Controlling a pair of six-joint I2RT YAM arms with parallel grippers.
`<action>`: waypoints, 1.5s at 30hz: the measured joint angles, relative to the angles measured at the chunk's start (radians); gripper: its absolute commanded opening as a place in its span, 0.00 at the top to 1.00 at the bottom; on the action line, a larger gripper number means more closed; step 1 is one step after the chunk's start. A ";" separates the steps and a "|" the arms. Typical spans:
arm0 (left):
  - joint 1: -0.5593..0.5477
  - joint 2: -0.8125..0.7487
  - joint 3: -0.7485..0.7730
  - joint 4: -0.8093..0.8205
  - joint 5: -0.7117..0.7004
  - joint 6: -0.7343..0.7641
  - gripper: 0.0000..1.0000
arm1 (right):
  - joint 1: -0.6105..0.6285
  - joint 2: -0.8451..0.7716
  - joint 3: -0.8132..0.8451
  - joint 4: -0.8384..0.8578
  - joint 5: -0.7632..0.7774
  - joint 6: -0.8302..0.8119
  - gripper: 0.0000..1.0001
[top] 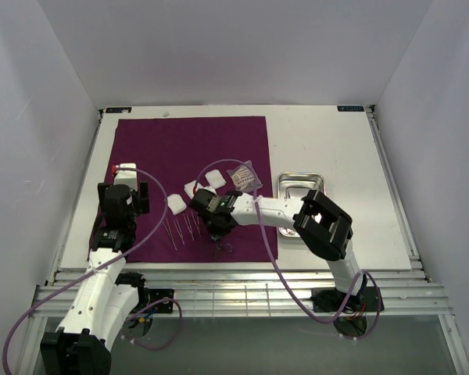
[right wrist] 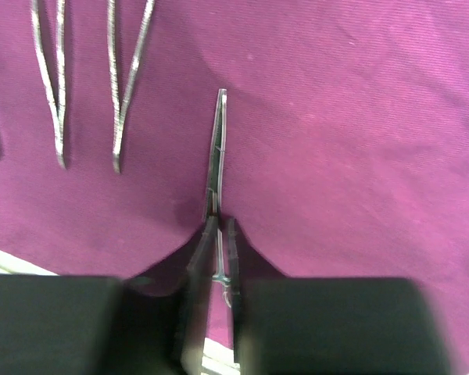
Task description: Prepare the surgical pack
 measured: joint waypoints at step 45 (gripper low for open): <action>0.000 -0.023 -0.021 0.018 0.045 0.006 0.08 | 0.092 -0.003 0.027 -0.192 0.039 0.075 0.53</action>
